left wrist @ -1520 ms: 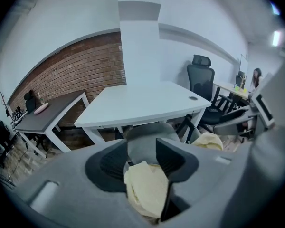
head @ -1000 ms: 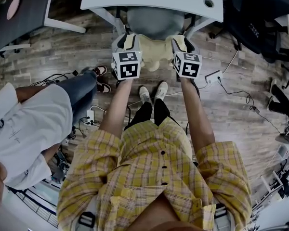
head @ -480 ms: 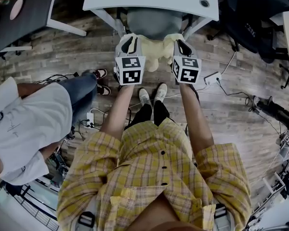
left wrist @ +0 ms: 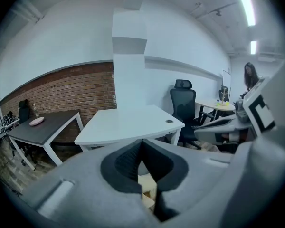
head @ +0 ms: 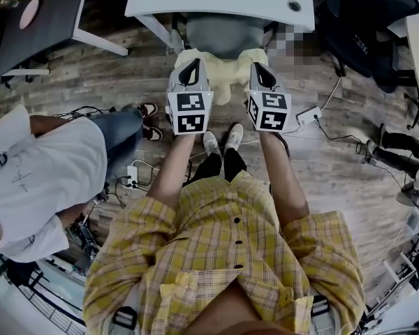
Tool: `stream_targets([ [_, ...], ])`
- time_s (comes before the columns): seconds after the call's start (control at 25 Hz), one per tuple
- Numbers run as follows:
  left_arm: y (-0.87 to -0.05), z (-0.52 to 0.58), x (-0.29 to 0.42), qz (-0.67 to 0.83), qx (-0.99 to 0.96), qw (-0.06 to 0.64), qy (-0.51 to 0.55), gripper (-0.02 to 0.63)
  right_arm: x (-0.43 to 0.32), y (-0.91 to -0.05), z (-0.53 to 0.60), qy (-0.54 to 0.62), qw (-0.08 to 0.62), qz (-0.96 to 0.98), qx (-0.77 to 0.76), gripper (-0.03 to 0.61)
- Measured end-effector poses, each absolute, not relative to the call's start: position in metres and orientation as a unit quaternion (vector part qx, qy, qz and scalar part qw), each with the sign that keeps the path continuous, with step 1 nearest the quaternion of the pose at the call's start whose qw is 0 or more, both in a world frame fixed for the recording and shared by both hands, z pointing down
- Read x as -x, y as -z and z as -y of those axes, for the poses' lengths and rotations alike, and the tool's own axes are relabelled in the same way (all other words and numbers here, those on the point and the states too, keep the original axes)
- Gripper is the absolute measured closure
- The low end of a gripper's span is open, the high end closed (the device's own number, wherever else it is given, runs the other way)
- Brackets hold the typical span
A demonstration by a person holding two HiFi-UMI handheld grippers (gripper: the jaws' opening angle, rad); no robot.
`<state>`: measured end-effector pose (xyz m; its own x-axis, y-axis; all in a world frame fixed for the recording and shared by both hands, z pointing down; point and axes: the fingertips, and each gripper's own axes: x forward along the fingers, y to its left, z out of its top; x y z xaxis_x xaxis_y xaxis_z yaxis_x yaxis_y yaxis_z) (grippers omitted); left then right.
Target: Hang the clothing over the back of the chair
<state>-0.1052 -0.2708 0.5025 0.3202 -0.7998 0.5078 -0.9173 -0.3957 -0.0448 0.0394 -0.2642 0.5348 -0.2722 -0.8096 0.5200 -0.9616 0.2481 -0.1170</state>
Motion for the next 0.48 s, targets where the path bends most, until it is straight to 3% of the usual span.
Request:
stream_targets([
  [0.48,-0.466,0.244,0.097,0.531,-0.814,0.125,-0.2,0.612,-0.029,-0.48,0.246,-0.184,0.133,0.786,-0.575,0.575],
])
